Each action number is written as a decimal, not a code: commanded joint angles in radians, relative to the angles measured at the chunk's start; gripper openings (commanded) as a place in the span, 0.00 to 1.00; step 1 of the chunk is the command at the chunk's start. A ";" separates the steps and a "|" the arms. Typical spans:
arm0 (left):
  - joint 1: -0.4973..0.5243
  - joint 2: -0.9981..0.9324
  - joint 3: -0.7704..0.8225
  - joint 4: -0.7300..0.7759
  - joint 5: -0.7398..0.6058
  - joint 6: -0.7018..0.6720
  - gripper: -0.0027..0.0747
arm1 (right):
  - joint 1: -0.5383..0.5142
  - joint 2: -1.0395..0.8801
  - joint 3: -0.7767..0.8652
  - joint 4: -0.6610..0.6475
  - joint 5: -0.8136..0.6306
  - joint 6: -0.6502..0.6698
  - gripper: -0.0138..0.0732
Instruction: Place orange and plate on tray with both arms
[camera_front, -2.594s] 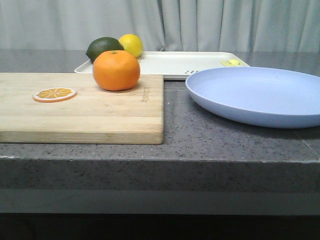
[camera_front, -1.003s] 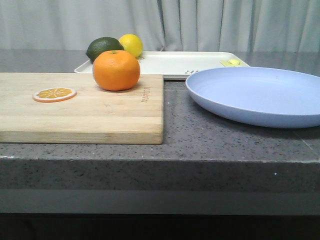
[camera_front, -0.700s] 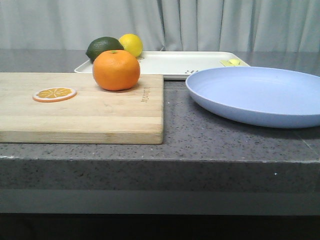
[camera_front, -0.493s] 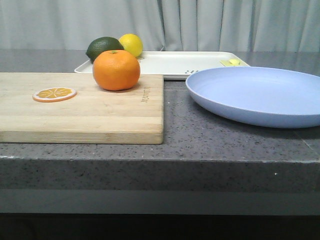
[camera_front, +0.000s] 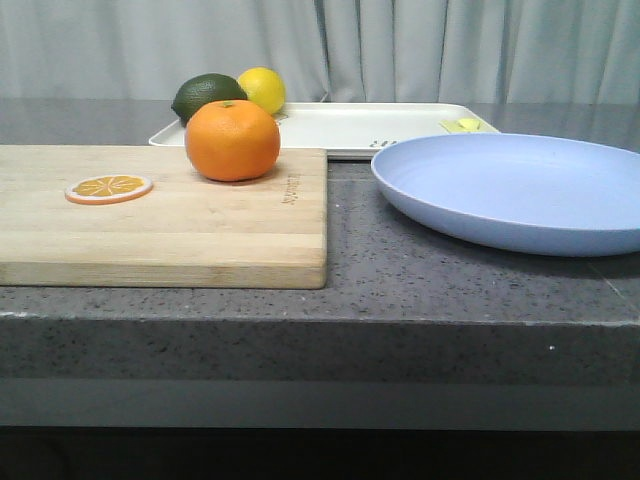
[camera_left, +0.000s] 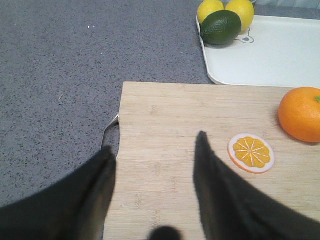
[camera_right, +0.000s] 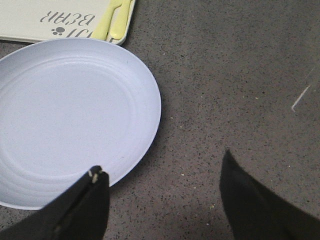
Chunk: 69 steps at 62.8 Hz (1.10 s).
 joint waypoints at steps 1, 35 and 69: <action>-0.015 0.024 -0.032 -0.001 -0.093 0.001 0.80 | -0.001 0.003 -0.030 -0.012 -0.062 -0.012 0.80; -0.400 0.431 -0.272 0.028 -0.112 0.033 0.82 | -0.001 0.003 -0.030 -0.012 -0.042 -0.012 0.79; -0.465 0.899 -0.641 0.053 -0.089 0.033 0.82 | -0.001 0.003 -0.030 -0.012 -0.024 -0.012 0.79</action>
